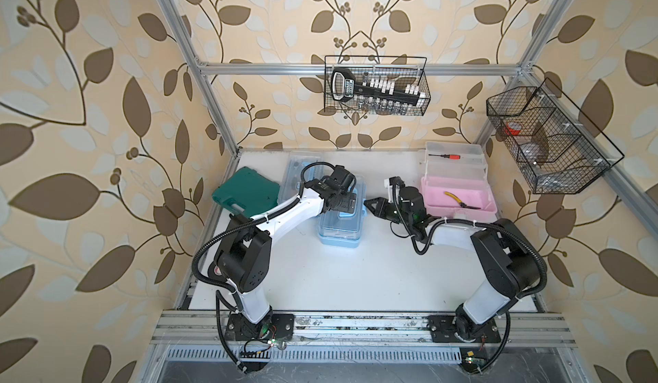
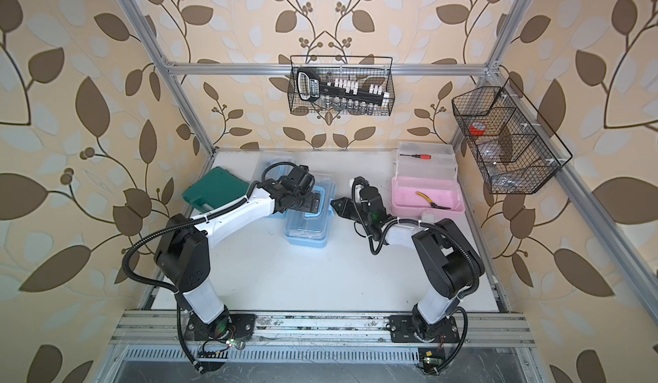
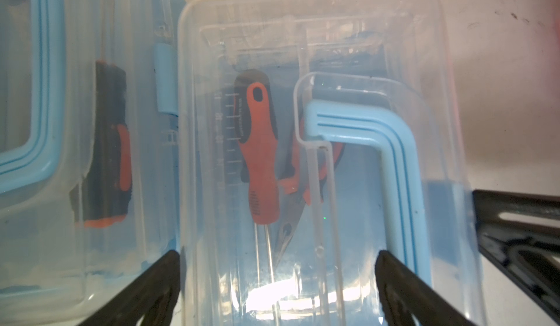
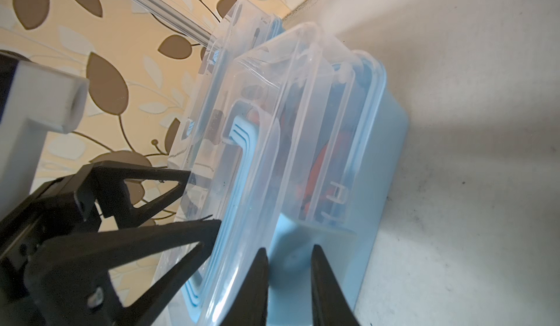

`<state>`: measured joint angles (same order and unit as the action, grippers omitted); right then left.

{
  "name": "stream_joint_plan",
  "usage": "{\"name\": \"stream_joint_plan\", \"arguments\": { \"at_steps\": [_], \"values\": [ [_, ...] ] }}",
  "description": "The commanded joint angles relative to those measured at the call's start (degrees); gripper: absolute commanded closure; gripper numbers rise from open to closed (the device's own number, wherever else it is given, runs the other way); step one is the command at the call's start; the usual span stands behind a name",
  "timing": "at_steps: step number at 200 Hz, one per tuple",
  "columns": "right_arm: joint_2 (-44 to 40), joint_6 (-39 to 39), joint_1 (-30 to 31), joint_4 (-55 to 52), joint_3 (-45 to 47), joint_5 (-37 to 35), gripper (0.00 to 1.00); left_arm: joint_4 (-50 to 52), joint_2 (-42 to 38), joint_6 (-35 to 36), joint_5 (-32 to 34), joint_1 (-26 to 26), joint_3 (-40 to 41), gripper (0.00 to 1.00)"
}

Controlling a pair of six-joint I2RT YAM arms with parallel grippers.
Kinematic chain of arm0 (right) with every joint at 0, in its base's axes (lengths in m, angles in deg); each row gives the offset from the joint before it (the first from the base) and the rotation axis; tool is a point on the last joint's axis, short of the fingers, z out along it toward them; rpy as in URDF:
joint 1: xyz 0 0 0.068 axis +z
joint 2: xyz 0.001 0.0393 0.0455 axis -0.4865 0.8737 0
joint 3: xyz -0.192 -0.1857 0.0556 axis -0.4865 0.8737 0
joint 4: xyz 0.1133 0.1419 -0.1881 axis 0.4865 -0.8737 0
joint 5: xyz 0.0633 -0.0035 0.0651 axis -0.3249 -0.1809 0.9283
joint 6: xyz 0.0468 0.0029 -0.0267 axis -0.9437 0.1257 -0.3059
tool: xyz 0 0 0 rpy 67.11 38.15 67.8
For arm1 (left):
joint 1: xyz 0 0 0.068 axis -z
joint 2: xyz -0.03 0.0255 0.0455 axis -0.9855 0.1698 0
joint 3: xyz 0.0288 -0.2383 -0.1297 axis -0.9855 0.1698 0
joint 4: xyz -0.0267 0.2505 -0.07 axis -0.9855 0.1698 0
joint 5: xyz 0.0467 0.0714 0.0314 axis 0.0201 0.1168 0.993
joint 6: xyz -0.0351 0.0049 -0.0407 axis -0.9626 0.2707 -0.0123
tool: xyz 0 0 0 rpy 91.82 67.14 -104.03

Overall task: Close toolboxes
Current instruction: Fasten the toolbox latch on the toolbox.

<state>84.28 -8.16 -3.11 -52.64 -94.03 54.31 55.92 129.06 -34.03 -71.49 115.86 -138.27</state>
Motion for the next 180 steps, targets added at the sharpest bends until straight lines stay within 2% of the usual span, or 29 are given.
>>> {"name": "stream_joint_plan", "arguments": {
  "at_steps": [1, 40, 73, 180],
  "values": [
    [1.20, 1.88, 1.31, -3.95, -1.92, 0.31, 0.77, 5.46, 0.73, 1.16, -2.64, 1.19, 2.22, 0.01],
    [1.49, 5.06, 3.20, -12.27, -5.24, -4.59, 0.77, 5.43, 1.01, 1.04, -2.78, 1.21, 2.04, 0.01],
    [1.56, 5.75, 3.72, -14.37, -5.66, -6.34, 0.77, 5.46, 1.06, 1.15, -2.82, 1.21, 2.02, 0.01],
    [2.39, 4.36, 3.76, -9.26, -4.40, -2.33, 0.76, 5.63, 1.20, 1.21, -2.70, 1.22, 1.75, 0.01]
  ]
}}
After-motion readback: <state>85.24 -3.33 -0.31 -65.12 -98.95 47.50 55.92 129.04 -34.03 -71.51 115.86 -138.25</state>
